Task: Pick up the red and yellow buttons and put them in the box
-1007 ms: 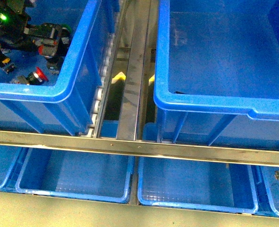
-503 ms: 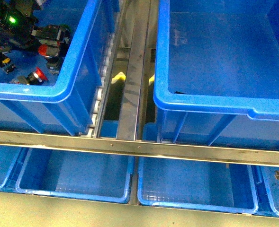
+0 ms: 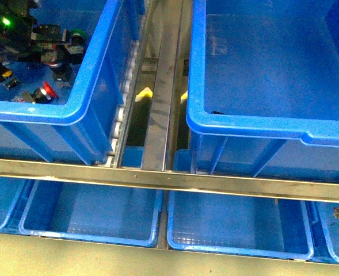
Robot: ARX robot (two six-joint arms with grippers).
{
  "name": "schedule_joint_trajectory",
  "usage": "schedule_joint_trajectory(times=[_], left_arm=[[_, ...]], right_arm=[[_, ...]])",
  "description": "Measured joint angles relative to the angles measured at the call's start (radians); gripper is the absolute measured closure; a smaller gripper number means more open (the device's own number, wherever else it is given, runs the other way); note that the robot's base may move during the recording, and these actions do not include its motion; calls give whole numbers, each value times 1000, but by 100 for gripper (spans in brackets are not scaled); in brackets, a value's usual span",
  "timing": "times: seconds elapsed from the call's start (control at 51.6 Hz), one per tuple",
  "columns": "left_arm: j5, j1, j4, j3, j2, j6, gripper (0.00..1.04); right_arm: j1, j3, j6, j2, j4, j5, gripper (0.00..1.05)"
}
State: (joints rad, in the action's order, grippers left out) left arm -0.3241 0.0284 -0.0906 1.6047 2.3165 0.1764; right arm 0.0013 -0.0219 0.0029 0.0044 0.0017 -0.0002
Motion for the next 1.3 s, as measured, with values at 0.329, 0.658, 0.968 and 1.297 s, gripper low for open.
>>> schedule_joint_trajectory(times=[0.329, 0.658, 0.968, 1.297], left_arm=[[-163, 100, 44, -143, -293, -449, 71], [-298, -22, 56, -326, -512, -752, 71], [-271, -259, 108, -356, -577, -926, 71], [-193, -458, 169, -303, -525, -1068, 71]], right_arm=[[0, 0, 0, 0, 0, 0, 6], [0, 0, 0, 0, 0, 0, 6], [0, 0, 0, 0, 0, 0, 6], [0, 0, 0, 0, 0, 0, 6]])
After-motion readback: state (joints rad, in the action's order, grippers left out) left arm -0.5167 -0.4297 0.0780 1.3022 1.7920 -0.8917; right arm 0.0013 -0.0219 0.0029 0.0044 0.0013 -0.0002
